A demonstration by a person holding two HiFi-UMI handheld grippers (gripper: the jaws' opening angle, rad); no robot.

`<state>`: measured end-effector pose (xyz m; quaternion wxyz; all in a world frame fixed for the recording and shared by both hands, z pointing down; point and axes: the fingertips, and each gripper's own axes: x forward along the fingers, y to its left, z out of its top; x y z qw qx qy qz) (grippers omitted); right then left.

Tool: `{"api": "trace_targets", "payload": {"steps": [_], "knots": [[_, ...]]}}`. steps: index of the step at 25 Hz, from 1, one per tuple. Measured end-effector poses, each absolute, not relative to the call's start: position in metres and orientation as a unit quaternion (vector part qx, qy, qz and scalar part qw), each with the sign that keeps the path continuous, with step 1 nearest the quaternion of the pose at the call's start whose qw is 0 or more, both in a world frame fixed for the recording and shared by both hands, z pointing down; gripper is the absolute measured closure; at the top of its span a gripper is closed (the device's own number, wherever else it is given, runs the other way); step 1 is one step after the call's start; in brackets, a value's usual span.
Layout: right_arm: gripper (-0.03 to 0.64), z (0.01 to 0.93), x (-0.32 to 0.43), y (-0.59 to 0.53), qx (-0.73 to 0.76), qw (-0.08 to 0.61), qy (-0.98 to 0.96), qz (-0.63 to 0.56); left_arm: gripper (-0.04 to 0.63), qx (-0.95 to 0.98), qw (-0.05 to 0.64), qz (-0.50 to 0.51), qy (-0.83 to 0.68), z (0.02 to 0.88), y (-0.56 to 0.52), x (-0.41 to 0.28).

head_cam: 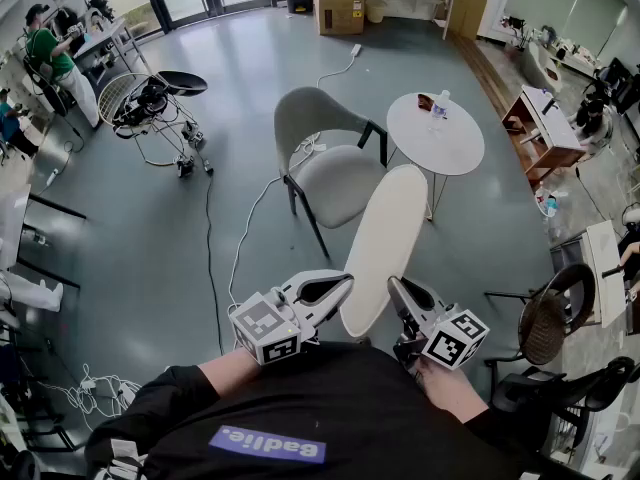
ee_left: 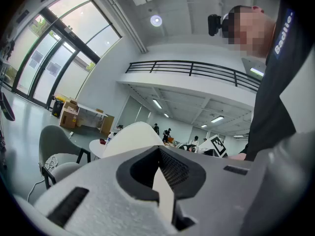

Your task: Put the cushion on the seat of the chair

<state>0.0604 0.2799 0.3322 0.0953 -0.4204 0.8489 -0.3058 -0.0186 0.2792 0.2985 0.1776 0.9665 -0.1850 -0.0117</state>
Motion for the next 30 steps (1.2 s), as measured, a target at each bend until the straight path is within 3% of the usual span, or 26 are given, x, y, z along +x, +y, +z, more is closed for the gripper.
{"api": "trace_targets", "payload": {"steps": [30], "knots": [[0.576, 0.359, 0.127, 0.235, -0.369, 0.116, 0.859, -0.335, 0.583, 0.949, 0.173, -0.002, -0.264, 0.31, 0.246, 0.034]]}}
